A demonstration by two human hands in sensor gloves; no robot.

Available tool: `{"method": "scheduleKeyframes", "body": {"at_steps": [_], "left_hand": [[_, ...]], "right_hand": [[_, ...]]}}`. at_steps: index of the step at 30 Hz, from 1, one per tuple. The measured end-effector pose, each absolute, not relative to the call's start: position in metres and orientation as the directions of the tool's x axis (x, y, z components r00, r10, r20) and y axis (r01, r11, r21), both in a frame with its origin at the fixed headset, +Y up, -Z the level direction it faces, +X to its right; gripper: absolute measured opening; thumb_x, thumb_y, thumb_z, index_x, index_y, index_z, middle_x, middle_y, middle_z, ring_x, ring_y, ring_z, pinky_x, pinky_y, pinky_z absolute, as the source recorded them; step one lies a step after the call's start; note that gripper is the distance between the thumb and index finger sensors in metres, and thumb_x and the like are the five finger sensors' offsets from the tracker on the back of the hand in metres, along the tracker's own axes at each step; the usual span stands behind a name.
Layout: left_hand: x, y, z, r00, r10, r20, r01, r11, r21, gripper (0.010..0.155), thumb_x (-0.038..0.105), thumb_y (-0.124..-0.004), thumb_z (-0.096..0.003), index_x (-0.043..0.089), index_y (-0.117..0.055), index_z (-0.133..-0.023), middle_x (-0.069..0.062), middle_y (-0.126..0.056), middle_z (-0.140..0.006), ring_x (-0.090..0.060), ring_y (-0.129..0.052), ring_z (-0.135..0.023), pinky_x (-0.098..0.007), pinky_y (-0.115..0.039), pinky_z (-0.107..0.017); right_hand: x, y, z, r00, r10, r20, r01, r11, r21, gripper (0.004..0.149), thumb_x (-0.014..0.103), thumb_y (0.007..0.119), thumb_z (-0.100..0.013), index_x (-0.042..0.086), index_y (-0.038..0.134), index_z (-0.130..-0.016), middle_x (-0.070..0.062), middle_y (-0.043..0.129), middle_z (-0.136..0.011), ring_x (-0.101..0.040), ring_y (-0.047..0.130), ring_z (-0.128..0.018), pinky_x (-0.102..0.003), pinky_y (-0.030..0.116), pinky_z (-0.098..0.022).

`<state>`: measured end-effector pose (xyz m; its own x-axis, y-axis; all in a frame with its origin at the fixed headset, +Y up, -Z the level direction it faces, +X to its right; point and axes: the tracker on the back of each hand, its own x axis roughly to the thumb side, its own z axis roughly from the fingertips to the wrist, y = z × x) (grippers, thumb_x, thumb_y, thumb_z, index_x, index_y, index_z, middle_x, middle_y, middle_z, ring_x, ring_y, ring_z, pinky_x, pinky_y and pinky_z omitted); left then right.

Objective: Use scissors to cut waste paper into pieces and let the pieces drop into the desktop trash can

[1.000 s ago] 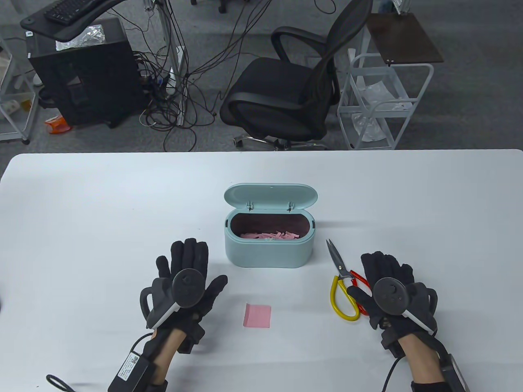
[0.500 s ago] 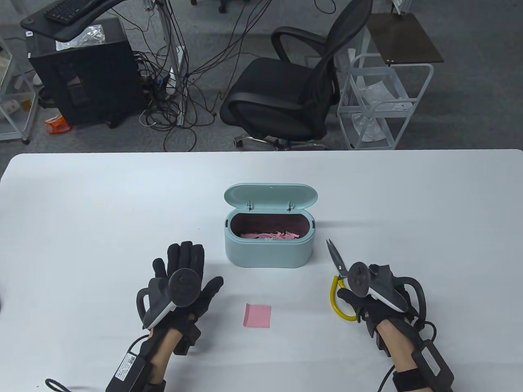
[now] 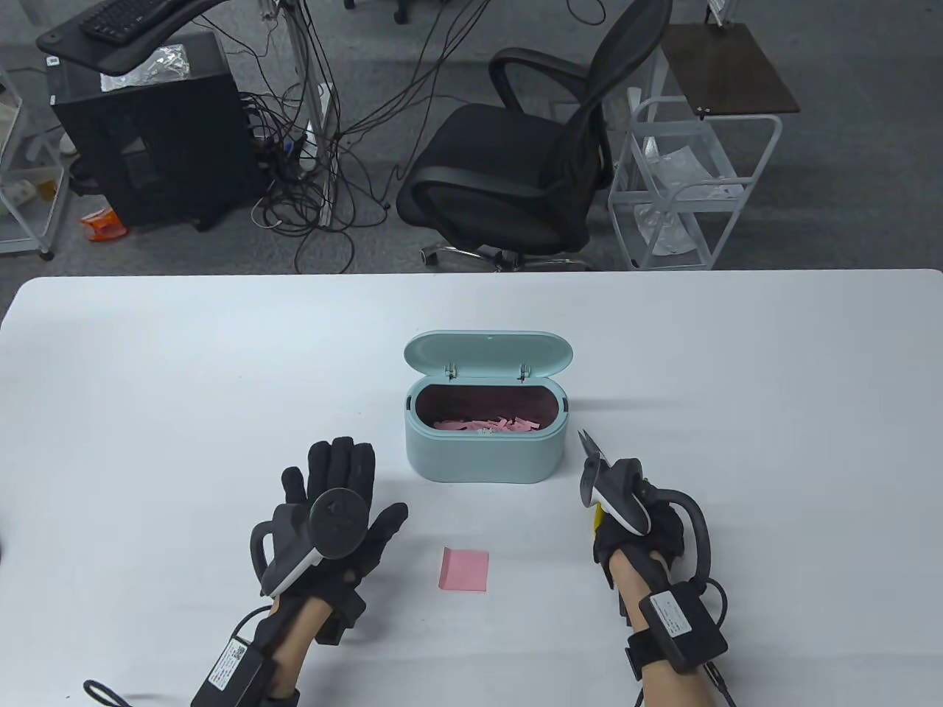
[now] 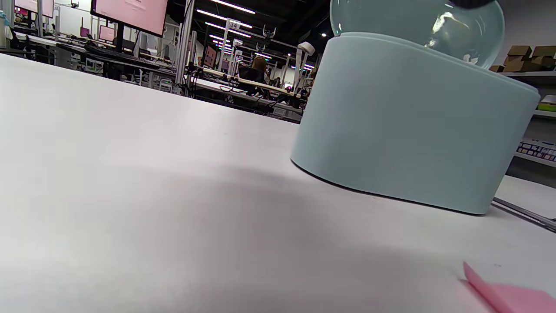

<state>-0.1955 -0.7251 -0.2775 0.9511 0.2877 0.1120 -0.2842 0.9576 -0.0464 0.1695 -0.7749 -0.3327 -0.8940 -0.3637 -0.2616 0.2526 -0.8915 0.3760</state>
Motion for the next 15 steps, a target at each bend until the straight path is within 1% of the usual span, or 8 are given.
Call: {"method": "scheduleKeyframes", "body": {"at_steps": [3,5,7,9,10,12,14,15], "left_hand": [[-0.193,-0.725,-0.276,0.950,0.288,0.121,-0.282,0.958,-0.058,0.091,0.071,-0.053,-0.0473,0.020,-0.023,-0.116,-0.010,-0.021,-0.126,-0.041,-0.016,-0.114,-0.067,-0.019,-0.075],[-0.192,-0.726,-0.276,0.950,0.286,0.127,-0.280,0.958,-0.061,0.091,0.071,-0.053,-0.0473,0.021,-0.023,-0.116,-0.010,-0.021,-0.126,-0.041,-0.016,-0.114,-0.067,-0.019,-0.075],[-0.191,-0.726,-0.275,0.950,0.285,0.130,-0.279,0.958,-0.061,0.091,0.071,-0.053,-0.0474,0.021,-0.022,-0.116,-0.010,-0.021,-0.126,-0.040,-0.016,-0.114,-0.067,-0.019,-0.075],[-0.191,-0.726,-0.275,0.949,0.286,0.132,-0.280,0.958,-0.059,0.091,0.071,-0.053,-0.0474,0.021,-0.022,-0.116,-0.010,-0.022,-0.126,-0.040,-0.016,-0.114,-0.067,-0.019,-0.075],[-0.191,-0.726,-0.275,0.949,0.287,0.132,-0.281,0.958,-0.059,0.091,0.071,-0.053,-0.0474,0.021,-0.022,-0.116,-0.010,-0.022,-0.126,-0.041,-0.016,-0.114,-0.067,-0.019,-0.075],[-0.191,-0.727,-0.275,0.948,0.289,0.130,-0.284,0.957,-0.061,0.091,0.071,-0.053,-0.0474,0.021,-0.022,-0.116,-0.010,-0.022,-0.126,-0.040,-0.016,-0.114,-0.067,-0.019,-0.075],[-0.192,-0.727,-0.276,0.945,0.297,0.137,-0.290,0.955,-0.071,0.091,0.071,-0.053,-0.0470,0.021,-0.023,-0.116,-0.010,-0.022,-0.126,-0.040,-0.016,-0.115,-0.067,-0.019,-0.075],[-0.192,-0.728,-0.276,0.942,0.304,0.141,-0.296,0.952,-0.076,0.091,0.072,-0.053,-0.0470,0.021,-0.023,-0.116,-0.011,-0.022,-0.126,-0.040,-0.016,-0.115,-0.067,-0.018,-0.075]], "right_hand": [[0.173,-0.776,-0.328,-0.899,-0.337,-0.280,0.246,-0.917,0.313,0.068,0.042,0.080,-0.039,0.006,0.064,-0.095,-0.014,0.083,-0.086,-0.028,0.098,-0.067,-0.047,0.085,-0.053],[0.177,-0.777,-0.328,-0.907,-0.330,-0.261,0.252,-0.922,0.293,0.068,0.043,0.080,-0.039,0.007,0.065,-0.094,-0.013,0.084,-0.084,-0.025,0.098,-0.066,-0.047,0.085,-0.054],[0.184,-0.778,-0.327,-0.920,-0.282,-0.272,0.207,-0.939,0.275,0.069,0.043,0.080,-0.038,0.006,0.064,-0.094,-0.013,0.083,-0.084,-0.025,0.098,-0.063,-0.052,0.078,-0.060],[0.191,-0.779,-0.327,-0.910,-0.259,-0.322,0.170,-0.945,0.281,0.071,0.045,0.079,-0.039,0.005,0.061,-0.095,-0.012,0.082,-0.084,-0.022,0.097,-0.063,-0.053,0.078,-0.060],[0.196,-0.780,-0.328,-0.895,-0.260,-0.363,0.144,-0.938,0.316,0.073,0.045,0.078,-0.038,0.004,0.059,-0.095,-0.013,0.081,-0.083,-0.021,0.097,-0.061,-0.053,0.079,-0.059],[0.204,-0.781,-0.328,-0.889,-0.243,-0.389,0.123,-0.944,0.308,0.075,0.047,0.078,-0.037,0.004,0.057,-0.095,-0.010,0.083,-0.081,-0.019,0.098,-0.056,-0.054,0.079,-0.059],[0.211,-0.780,-0.327,-0.889,-0.168,-0.425,0.055,-0.962,0.267,0.077,0.046,0.083,-0.034,0.005,0.058,-0.094,-0.009,0.084,-0.079,-0.020,0.097,-0.052,-0.057,0.076,-0.061],[0.213,-0.779,-0.326,-0.888,-0.163,-0.430,0.050,-0.964,0.261,0.077,0.046,0.086,-0.032,0.005,0.059,-0.092,-0.009,0.085,-0.077,-0.020,0.097,-0.050,-0.059,0.074,-0.062]]}}
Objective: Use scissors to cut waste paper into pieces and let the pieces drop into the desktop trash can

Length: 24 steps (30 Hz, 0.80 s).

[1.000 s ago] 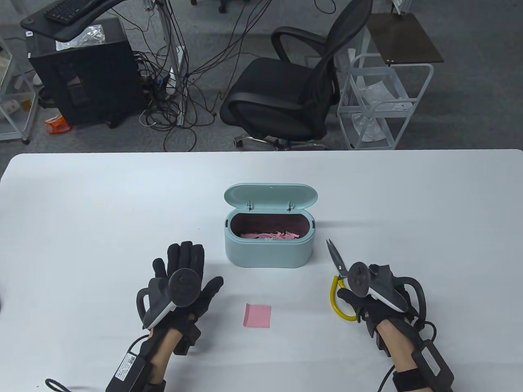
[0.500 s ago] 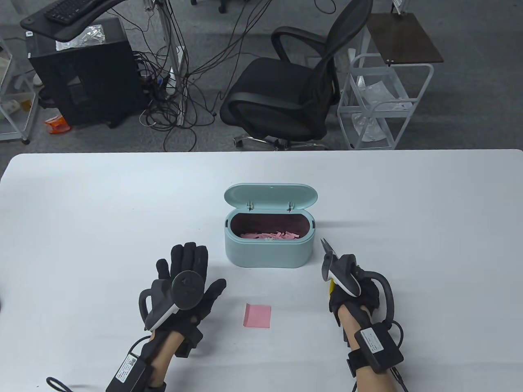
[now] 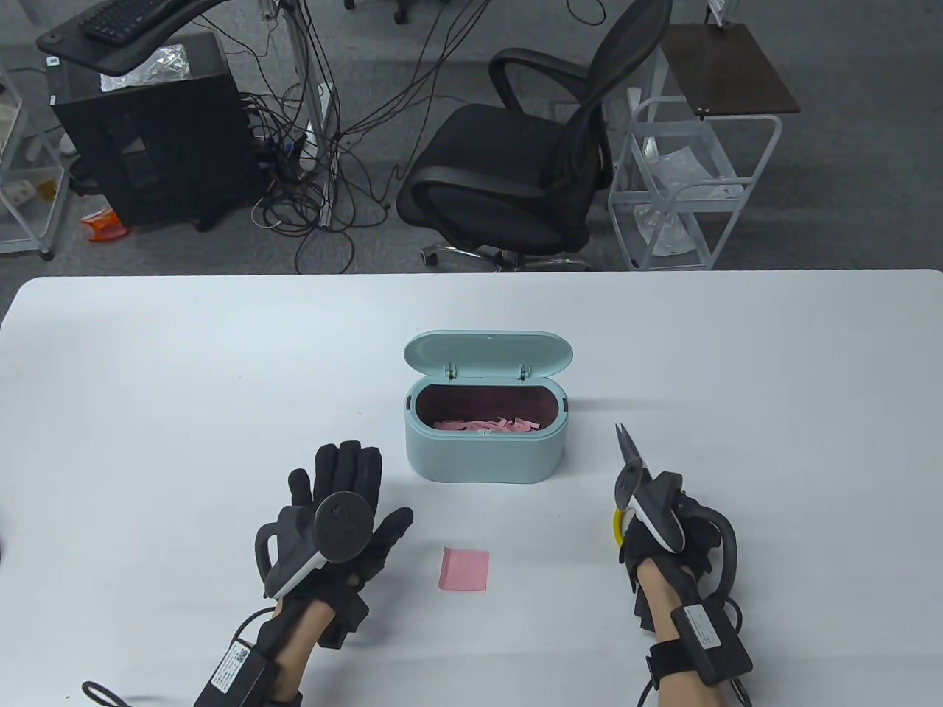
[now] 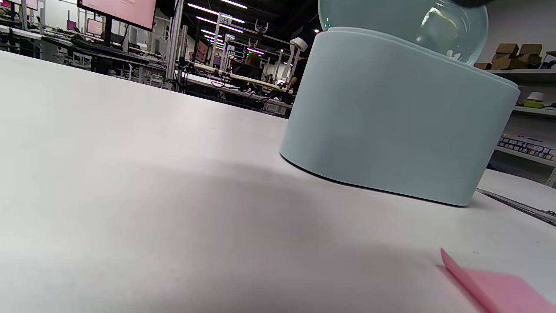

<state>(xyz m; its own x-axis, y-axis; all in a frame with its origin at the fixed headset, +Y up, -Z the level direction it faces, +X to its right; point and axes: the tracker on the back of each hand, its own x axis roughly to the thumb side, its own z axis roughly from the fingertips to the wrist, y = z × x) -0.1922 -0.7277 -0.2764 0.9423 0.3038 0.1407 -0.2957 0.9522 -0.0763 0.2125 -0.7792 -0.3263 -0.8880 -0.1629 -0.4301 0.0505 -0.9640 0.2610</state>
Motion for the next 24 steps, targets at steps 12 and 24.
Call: {"method": "scheduleKeyframes", "body": {"at_steps": [12,24], "left_hand": [[-0.189,-0.729,-0.276,0.945,0.290,0.149,-0.279,0.956,-0.092,0.090,0.071,-0.053,-0.0472,0.021,-0.025,-0.116,-0.011,-0.022,-0.126,-0.041,-0.016,-0.115,-0.067,-0.019,-0.075],[-0.184,-0.724,-0.273,0.961,0.243,0.130,-0.241,0.970,-0.033,0.083,0.065,-0.071,-0.0447,0.019,-0.055,-0.112,-0.010,-0.056,-0.119,-0.042,-0.050,-0.110,-0.064,-0.038,-0.077]], "right_hand": [[0.232,-0.755,-0.312,-0.833,0.413,-0.368,-0.466,-0.882,0.065,0.062,0.041,0.085,-0.037,0.006,0.069,-0.087,-0.007,0.097,-0.070,-0.021,0.109,-0.048,-0.053,0.077,-0.060],[0.221,-0.717,-0.293,-0.480,0.877,-0.012,-0.863,-0.475,-0.172,0.062,0.041,0.086,-0.037,0.008,0.069,-0.087,0.000,0.096,-0.062,-0.017,0.106,-0.039,-0.052,0.082,-0.055]]}}
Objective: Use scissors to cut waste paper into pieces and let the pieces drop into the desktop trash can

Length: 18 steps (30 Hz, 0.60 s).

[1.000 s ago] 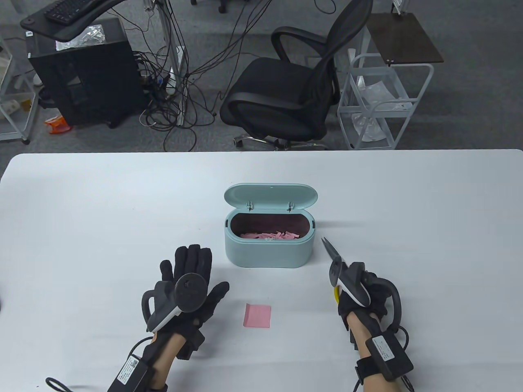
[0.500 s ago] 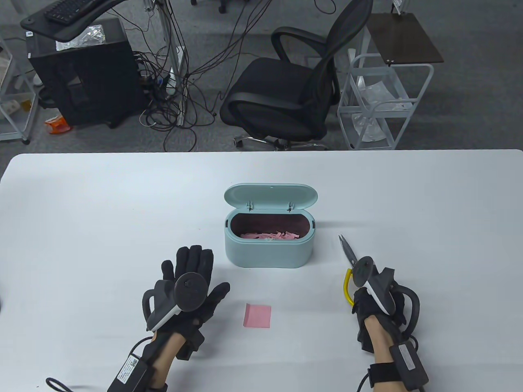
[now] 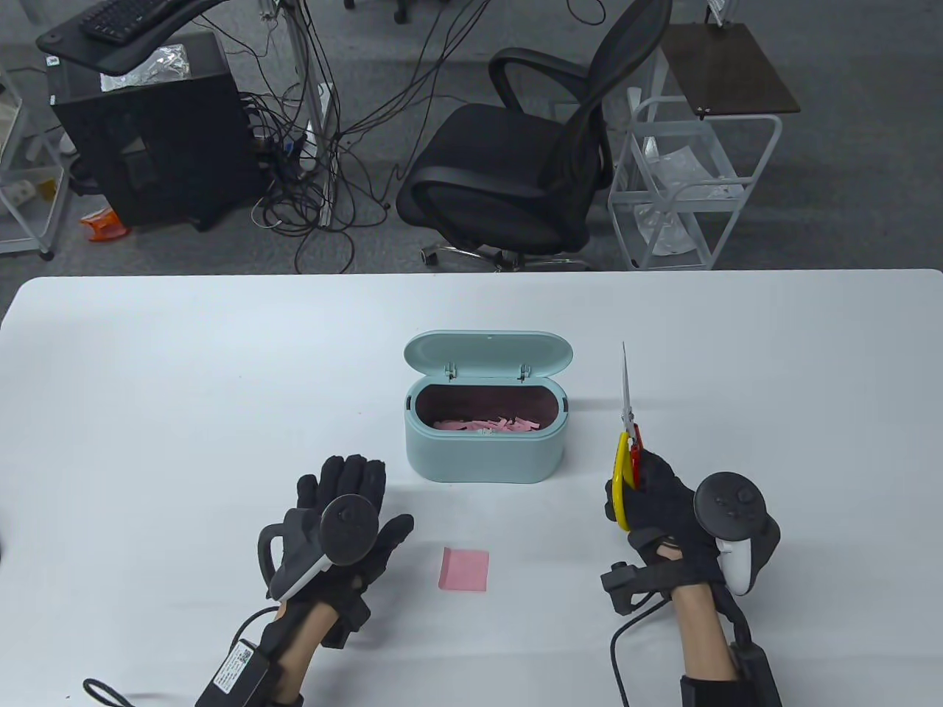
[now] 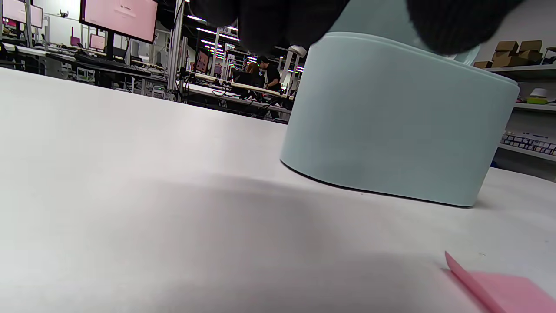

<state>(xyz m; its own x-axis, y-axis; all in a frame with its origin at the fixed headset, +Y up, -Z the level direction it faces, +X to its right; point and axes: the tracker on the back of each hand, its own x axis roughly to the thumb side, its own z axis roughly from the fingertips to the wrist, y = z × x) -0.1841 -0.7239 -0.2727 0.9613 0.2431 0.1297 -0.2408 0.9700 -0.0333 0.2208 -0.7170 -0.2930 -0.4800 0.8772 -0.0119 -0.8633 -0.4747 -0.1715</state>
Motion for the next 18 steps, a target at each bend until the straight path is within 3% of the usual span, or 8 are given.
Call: {"method": "scheduleKeyframes", "body": {"at_steps": [2,6,11,16,18], "left_hand": [[-0.178,-0.723,-0.271,0.973,0.185,0.139,-0.182,0.983,-0.035,0.076,0.063,-0.075,-0.0430,0.021,-0.069,-0.105,-0.008,-0.069,-0.112,-0.041,-0.064,-0.105,-0.063,-0.045,-0.077],[-0.161,-0.732,-0.269,0.976,0.137,0.169,-0.122,0.988,-0.098,0.068,0.064,-0.076,-0.0426,0.022,-0.080,-0.096,-0.005,-0.082,-0.102,-0.038,-0.078,-0.095,-0.060,-0.053,-0.075],[-0.135,-0.749,-0.271,0.979,0.105,0.173,-0.069,0.977,-0.200,0.065,0.064,-0.075,-0.0429,0.023,-0.085,-0.092,-0.003,-0.088,-0.096,-0.037,-0.084,-0.090,-0.059,-0.056,-0.074],[-0.117,-0.765,-0.280,0.992,0.103,0.077,-0.073,0.942,-0.327,0.069,0.070,-0.075,-0.0406,0.023,-0.087,-0.090,-0.003,-0.090,-0.093,-0.036,-0.087,-0.086,-0.058,-0.060,-0.073],[-0.113,-0.765,-0.281,0.996,0.074,0.039,-0.058,0.950,-0.306,0.070,0.070,-0.076,-0.0392,0.023,-0.086,-0.089,-0.003,-0.089,-0.092,-0.036,-0.086,-0.086,-0.059,-0.060,-0.073]], "right_hand": [[0.219,-0.714,-0.291,-0.503,0.864,0.012,-0.852,-0.493,-0.178,0.062,0.042,0.086,-0.037,0.009,0.069,-0.087,0.000,0.096,-0.063,-0.017,0.106,-0.039,-0.052,0.082,-0.055],[0.217,-0.714,-0.292,-0.519,0.854,0.029,-0.844,-0.507,-0.176,0.062,0.042,0.086,-0.037,0.008,0.069,-0.087,0.000,0.096,-0.063,-0.017,0.106,-0.039,-0.052,0.082,-0.055],[0.218,-0.715,-0.291,-0.529,0.848,0.022,-0.837,-0.518,-0.176,0.062,0.041,0.086,-0.037,0.008,0.069,-0.087,0.000,0.096,-0.063,-0.017,0.106,-0.039,-0.052,0.082,-0.055],[0.218,-0.715,-0.292,-0.532,0.847,0.016,-0.835,-0.521,-0.176,0.062,0.041,0.086,-0.037,0.008,0.069,-0.087,0.000,0.096,-0.063,-0.017,0.106,-0.039,-0.052,0.082,-0.055],[0.218,-0.716,-0.292,-0.534,0.846,0.012,-0.834,-0.524,-0.175,0.063,0.041,0.086,-0.037,0.008,0.069,-0.087,0.000,0.096,-0.063,-0.017,0.106,-0.039,-0.052,0.082,-0.055]]}}
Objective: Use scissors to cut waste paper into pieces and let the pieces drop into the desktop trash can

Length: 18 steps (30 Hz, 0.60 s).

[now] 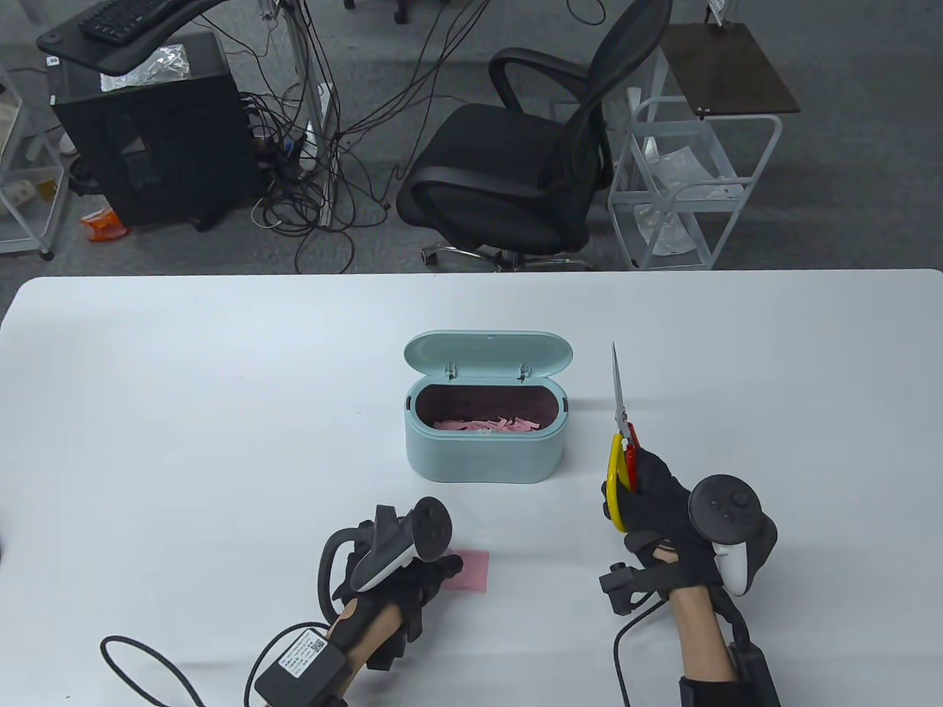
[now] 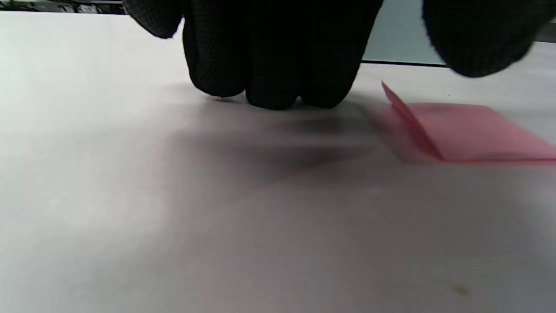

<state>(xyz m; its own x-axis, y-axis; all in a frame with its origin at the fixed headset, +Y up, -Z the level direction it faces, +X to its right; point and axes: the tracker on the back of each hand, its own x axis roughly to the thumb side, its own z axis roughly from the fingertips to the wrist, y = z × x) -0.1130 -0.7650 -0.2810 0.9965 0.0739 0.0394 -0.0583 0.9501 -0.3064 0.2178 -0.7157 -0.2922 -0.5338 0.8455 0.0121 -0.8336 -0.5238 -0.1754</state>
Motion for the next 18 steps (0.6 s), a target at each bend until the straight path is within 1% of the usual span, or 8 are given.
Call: {"method": "scheduleKeyframes", "body": {"at_steps": [2,4,7,10,11,12,16,18], "left_hand": [[-0.108,-0.767,-0.281,0.997,0.073,0.001,-0.068,0.933,-0.353,0.074,0.071,-0.080,-0.0375,0.020,-0.082,-0.092,-0.004,-0.085,-0.095,-0.038,-0.082,-0.088,-0.060,-0.057,-0.073],[-0.104,-0.768,-0.281,0.997,0.079,-0.022,-0.082,0.930,-0.358,0.074,0.069,-0.083,-0.0367,0.020,-0.081,-0.092,-0.005,-0.084,-0.095,-0.039,-0.080,-0.089,-0.061,-0.055,-0.074],[-0.097,-0.773,-0.280,0.997,0.061,-0.036,-0.070,0.947,-0.315,0.067,0.059,-0.090,-0.0357,0.020,-0.082,-0.089,-0.004,-0.084,-0.091,-0.039,-0.079,-0.088,-0.063,-0.053,-0.074],[-0.097,-0.774,-0.280,0.983,0.171,-0.071,-0.185,0.926,-0.330,0.054,0.051,-0.093,-0.0368,0.022,-0.088,-0.082,-0.004,-0.086,-0.088,-0.039,-0.077,-0.088,-0.065,-0.048,-0.075],[-0.098,-0.774,-0.280,0.977,0.199,-0.072,-0.212,0.924,-0.318,0.048,0.048,-0.094,-0.0366,0.023,-0.091,-0.077,-0.004,-0.086,-0.086,-0.039,-0.076,-0.087,-0.065,-0.047,-0.075],[-0.098,-0.774,-0.279,0.975,0.210,-0.074,-0.223,0.922,-0.317,0.045,0.046,-0.095,-0.0365,0.023,-0.092,-0.075,-0.003,-0.087,-0.085,-0.039,-0.077,-0.087,-0.065,-0.047,-0.075],[-0.103,-0.772,-0.278,0.976,0.216,-0.031,-0.216,0.933,-0.287,0.042,0.044,-0.093,-0.0375,0.025,-0.093,-0.075,-0.001,-0.090,-0.083,-0.037,-0.080,-0.085,-0.063,-0.050,-0.075],[-0.106,-0.769,-0.279,0.971,0.238,-0.014,-0.232,0.933,-0.273,0.041,0.043,-0.092,-0.0378,0.026,-0.092,-0.075,0.001,-0.096,-0.076,-0.033,-0.088,-0.079,-0.060,-0.056,-0.074]], "right_hand": [[0.218,-0.716,-0.293,-0.538,0.843,0.005,-0.830,-0.529,-0.175,0.063,0.041,0.086,-0.037,0.008,0.069,-0.087,0.000,0.096,-0.063,-0.017,0.106,-0.039,-0.052,0.082,-0.055],[0.218,-0.717,-0.293,-0.545,0.839,-0.003,-0.825,-0.537,-0.174,0.063,0.041,0.086,-0.037,0.008,0.069,-0.087,0.000,0.096,-0.063,-0.017,0.106,-0.039,-0.052,0.082,-0.055],[0.219,-0.718,-0.294,-0.549,0.835,-0.009,-0.822,-0.542,-0.175,0.063,0.041,0.087,-0.037,0.008,0.069,-0.087,0.000,0.096,-0.063,-0.017,0.106,-0.039,-0.052,0.082,-0.055],[0.219,-0.718,-0.293,-0.548,0.836,-0.018,-0.822,-0.542,-0.177,0.063,0.041,0.087,-0.037,0.008,0.069,-0.087,0.000,0.096,-0.063,-0.018,0.106,-0.040,-0.052,0.082,-0.055],[0.220,-0.718,-0.293,-0.548,0.836,-0.022,-0.821,-0.542,-0.179,0.063,0.041,0.087,-0.037,0.008,0.069,-0.087,0.000,0.096,-0.063,-0.018,0.106,-0.040,-0.052,0.082,-0.056],[0.220,-0.718,-0.293,-0.548,0.836,-0.024,-0.821,-0.543,-0.179,0.063,0.041,0.087,-0.037,0.008,0.069,-0.087,0.000,0.096,-0.063,-0.018,0.106,-0.040,-0.052,0.082,-0.056],[0.222,-0.719,-0.294,-0.549,0.835,-0.039,-0.818,-0.546,-0.180,0.063,0.041,0.087,-0.037,0.008,0.069,-0.087,0.000,0.096,-0.063,-0.018,0.106,-0.040,-0.052,0.082,-0.056],[0.223,-0.719,-0.294,-0.549,0.835,-0.044,-0.818,-0.547,-0.179,0.063,0.041,0.087,-0.037,0.008,0.069,-0.087,0.000,0.096,-0.063,-0.018,0.106,-0.040,-0.052,0.082,-0.056]]}}
